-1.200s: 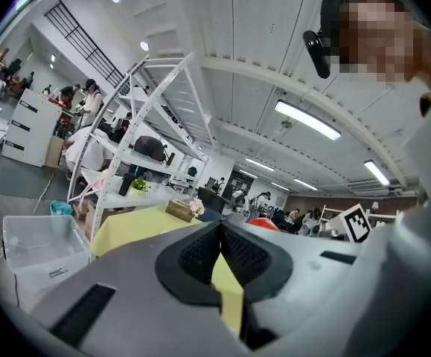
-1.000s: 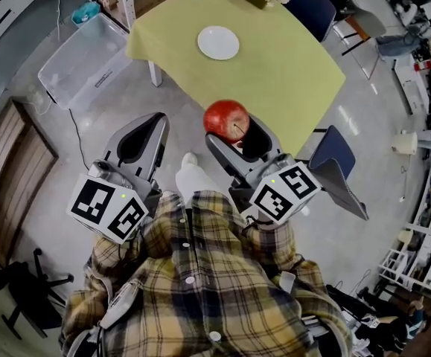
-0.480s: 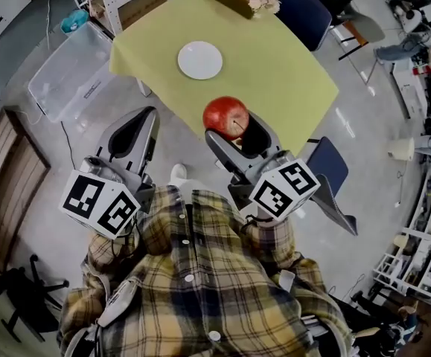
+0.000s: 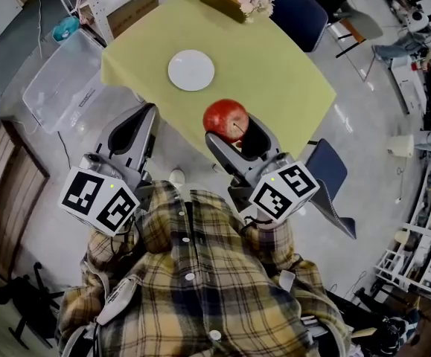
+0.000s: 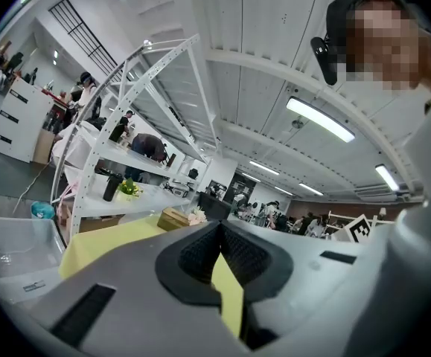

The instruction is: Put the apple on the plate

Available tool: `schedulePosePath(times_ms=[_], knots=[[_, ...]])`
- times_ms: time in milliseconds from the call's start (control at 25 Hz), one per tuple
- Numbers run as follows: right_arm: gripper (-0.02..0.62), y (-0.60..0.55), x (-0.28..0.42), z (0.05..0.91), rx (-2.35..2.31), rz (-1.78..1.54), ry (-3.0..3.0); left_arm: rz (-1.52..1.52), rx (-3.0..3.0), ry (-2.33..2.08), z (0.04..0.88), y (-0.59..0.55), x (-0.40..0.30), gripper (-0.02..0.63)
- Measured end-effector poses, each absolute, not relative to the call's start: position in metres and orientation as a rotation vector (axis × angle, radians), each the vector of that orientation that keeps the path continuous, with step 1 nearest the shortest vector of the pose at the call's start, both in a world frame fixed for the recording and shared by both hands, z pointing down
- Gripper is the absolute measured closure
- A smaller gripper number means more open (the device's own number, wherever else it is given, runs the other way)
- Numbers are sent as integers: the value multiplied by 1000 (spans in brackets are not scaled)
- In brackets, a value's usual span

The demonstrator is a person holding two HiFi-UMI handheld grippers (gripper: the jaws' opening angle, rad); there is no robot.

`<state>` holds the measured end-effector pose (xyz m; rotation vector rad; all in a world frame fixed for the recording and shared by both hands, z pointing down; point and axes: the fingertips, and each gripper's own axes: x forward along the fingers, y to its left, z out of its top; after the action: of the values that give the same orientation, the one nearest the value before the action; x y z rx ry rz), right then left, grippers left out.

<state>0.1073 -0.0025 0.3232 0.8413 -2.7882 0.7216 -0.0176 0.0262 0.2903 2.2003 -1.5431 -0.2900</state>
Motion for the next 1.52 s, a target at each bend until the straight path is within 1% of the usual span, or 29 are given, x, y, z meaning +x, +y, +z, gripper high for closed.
schedulePosePath(times_ms=[160, 320, 480, 640, 800, 1120, 1520], knots=[[225, -28, 95, 326, 888, 735, -2783, -283, 2209, -1526, 292, 1, -37, 598], [225, -55, 73, 326, 958, 756, -2769, -278, 2231, -1500, 285, -32, -71, 598], [225, -92, 43, 332, 1043, 787, -2741, -244, 2250, -1461, 289, -76, -111, 598], [225, -121, 4, 314, 1133, 805, -2724, -198, 2301, -1392, 270, -116, -149, 598], [225, -151, -21, 310, 1240, 815, -2695, -165, 2362, -1292, 262, -159, -170, 598], [225, -191, -35, 310, 1495, 835, -2621, -84, 2475, -1043, 267, -221, -171, 598], [225, -188, -20, 324, 1697, 893, -2463, -27, 2497, -791, 285, -241, -140, 598]])
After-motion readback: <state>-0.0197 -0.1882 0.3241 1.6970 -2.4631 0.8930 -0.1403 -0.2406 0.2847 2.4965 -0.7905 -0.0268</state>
